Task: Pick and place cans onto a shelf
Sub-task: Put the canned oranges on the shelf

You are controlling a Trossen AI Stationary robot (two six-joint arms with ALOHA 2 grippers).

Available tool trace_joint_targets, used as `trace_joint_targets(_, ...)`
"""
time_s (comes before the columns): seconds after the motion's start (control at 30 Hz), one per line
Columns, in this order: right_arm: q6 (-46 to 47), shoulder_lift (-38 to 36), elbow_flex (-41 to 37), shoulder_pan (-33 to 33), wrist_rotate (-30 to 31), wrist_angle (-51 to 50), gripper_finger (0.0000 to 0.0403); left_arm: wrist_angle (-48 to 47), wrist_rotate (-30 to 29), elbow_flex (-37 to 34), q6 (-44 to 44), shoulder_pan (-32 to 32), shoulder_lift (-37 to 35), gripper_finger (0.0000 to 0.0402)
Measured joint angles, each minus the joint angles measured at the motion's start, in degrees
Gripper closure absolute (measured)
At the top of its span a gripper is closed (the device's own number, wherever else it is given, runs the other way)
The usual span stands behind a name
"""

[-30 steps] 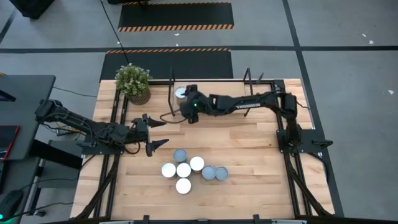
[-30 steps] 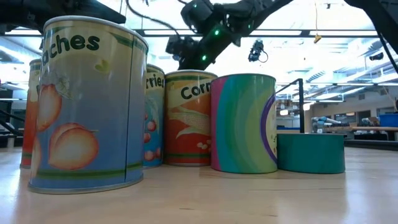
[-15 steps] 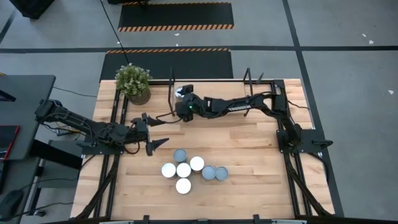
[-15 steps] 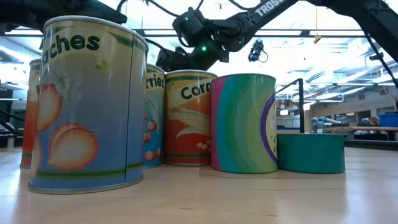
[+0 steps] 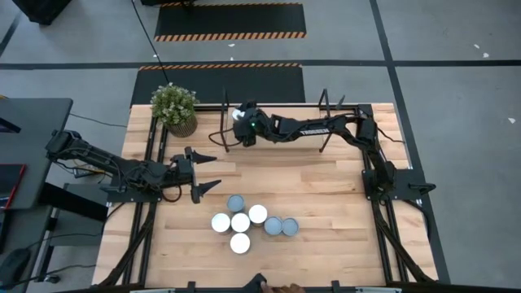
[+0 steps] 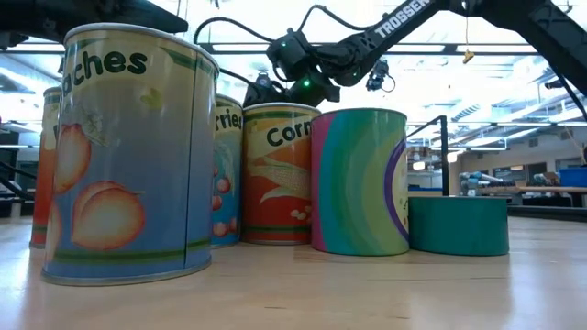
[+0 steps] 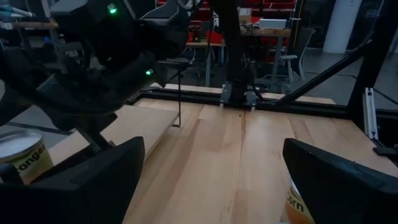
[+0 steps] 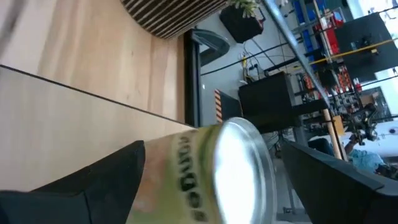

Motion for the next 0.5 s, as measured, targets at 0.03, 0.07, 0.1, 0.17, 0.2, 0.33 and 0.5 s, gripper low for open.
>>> trace_joint_targets(0.03, -0.2, 0.0, 0.0, -0.3, -0.8, 0.2, 0.0015, 0.4, 0.0, 0.0, 0.3, 0.0, 0.0, 0.0013)
trace_joint_targets(0.07, -0.1, 0.0, 0.0, -0.6, -1.4, 0.2, 0.0014, 0.6, 0.0, 0.0, 0.5, 0.0, 0.0, 0.0013)
trace_joint_targets(0.1, -0.1, 0.0, 0.0, -0.8, -1.4, 0.2, 0.0013, 0.6, -0.1, 0.0, 0.7, 0.0, 0.0, 0.0013)
trace_joint_targets(0.17, -0.1, -0.3, 0.1, -0.5, 0.7, -0.6, 0.0010, 0.6, -0.2, 0.0, 0.8, 0.0, 0.0, 0.0013)
trace_joint_targets(0.2, -0.1, -0.6, 0.3, 0.0, 2.1, -1.8, 0.0009, 0.6, -0.2, 0.0, 0.8, 0.0, 0.0, 0.0013)
trace_joint_targets(0.33, 0.0, -2.8, 1.7, 1.9, 3.0, -4.8, 0.0008, 0.6, -0.3, 0.0, 0.8, 0.0, 0.0, 0.0013)
trace_joint_targets(0.5, 1.7, -3.8, 4.0, 3.8, 6.0, -14.8, 0.0008, 0.6, -1.5, 0.0, 1.6, 0.0, 0.0, 0.0013)
